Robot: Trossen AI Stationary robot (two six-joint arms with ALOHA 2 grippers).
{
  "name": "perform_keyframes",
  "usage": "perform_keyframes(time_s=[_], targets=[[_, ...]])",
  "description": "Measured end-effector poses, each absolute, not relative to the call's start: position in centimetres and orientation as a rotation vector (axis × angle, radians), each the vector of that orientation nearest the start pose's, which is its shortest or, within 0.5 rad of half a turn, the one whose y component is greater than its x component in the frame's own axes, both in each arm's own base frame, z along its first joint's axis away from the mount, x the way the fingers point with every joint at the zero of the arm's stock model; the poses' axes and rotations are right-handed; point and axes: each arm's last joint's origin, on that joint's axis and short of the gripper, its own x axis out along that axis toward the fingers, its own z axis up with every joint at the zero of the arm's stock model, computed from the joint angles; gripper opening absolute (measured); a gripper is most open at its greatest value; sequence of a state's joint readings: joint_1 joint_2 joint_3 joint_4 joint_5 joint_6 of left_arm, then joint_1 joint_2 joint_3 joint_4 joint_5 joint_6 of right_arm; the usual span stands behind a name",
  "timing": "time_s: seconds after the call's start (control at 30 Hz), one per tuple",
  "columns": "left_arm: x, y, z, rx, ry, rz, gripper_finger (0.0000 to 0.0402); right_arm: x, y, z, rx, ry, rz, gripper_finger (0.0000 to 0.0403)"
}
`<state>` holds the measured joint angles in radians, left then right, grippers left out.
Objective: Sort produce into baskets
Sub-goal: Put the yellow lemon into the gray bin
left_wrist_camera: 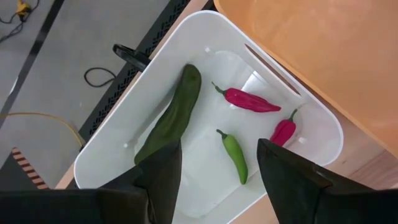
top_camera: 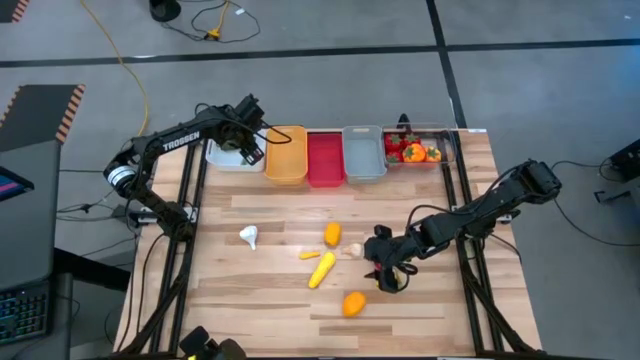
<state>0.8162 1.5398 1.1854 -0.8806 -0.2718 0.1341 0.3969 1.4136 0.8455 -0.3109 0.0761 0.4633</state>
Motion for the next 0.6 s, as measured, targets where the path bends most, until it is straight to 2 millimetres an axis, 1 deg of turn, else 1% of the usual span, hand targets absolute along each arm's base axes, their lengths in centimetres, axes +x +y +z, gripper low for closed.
perform_keyframes(time_s=[0.13, 0.23, 0.4, 0.6], targets=[[19.6, 21.9, 24.8, -0.241, 1.299, 0.852, 0.0197, 25.7, 10.5, 20.8, 0.220, 0.918, 0.091, 0.0339], [19.6, 21.9, 24.8, -0.241, 1.299, 0.852, 0.0197, 25.5, 10.6, 20.6, 0.212, 0.940, 0.088, 0.0353], [19.6, 21.9, 24.8, -0.241, 1.299, 0.852, 0.0197, 24.5, 11.2, 20.1, 0.222, 1.046, 0.120, 0.0356], [19.6, 21.9, 24.8, -0.242, 1.299, 0.852, 0.0197, 23.1, 12.2, 19.7, 0.166, 1.141, 0.134, 0.0354]])
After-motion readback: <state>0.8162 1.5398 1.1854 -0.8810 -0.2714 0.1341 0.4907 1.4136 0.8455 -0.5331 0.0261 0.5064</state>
